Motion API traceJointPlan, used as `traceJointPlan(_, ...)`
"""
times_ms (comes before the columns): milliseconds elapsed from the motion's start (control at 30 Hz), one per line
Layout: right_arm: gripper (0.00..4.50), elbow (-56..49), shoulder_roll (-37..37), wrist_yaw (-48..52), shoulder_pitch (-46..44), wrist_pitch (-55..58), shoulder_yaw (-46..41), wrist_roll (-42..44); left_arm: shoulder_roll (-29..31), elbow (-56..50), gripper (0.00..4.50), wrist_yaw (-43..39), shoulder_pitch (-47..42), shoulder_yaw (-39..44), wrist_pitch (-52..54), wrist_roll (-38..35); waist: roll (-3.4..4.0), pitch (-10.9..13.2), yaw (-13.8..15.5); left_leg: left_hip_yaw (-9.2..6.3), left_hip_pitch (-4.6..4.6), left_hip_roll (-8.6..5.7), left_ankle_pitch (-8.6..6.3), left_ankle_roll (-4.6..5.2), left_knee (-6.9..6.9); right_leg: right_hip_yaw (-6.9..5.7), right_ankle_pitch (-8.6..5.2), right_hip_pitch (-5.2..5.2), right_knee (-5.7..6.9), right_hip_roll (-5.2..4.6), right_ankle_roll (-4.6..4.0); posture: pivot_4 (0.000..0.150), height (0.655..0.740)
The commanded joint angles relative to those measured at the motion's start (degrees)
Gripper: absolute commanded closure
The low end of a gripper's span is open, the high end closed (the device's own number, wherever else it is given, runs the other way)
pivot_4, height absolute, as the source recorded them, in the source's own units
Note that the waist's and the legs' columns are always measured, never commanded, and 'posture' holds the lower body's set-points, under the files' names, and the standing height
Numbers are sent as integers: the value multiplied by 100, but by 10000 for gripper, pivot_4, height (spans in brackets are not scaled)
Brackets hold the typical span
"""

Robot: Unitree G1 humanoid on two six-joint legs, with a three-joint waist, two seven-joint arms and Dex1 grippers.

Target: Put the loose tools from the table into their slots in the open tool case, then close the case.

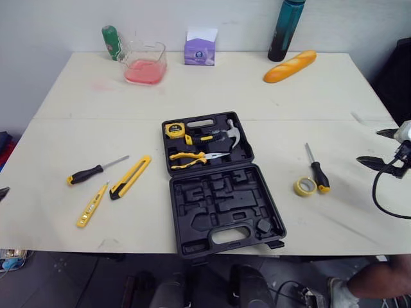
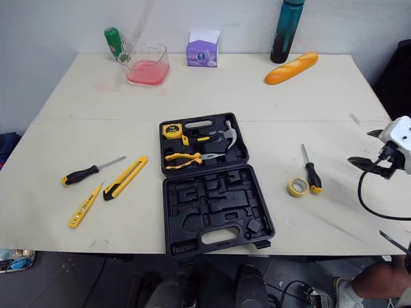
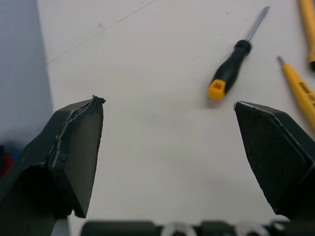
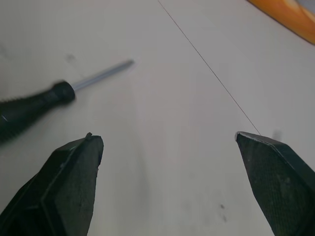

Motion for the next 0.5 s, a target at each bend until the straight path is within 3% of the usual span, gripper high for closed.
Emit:
traceJointPlan(33, 0, -600, 176, 572, -18, 187, -95, 371, -157, -995, 420, 288, 44, 12, 409, -136, 0, 0, 30, -2, -2, 1, 0, 0, 2, 1, 0, 0, -1, 0, 0, 1500, 7400)
traceJointPlan(300, 0, -1969, 689, 984, 70, 1160, 174, 560, -411, -2786, 420, 540, -151, -560, 1673, -620, 2, 1, 150, -11, -16, 2, -4, -3, 24, 29, 5, -1, -2, 5, -9, 1500, 7400)
traceJointPlan(500, 0, -2463, 1073, 824, 14, 1381, 509, 454, -516, -3751, 420, 899, -528, -1491, 2336, -710, 2, 1, 189, -10, -16, 5, -6, -3, 45, 41, 7, 3, 6, 11, -12, 1500, 7400)
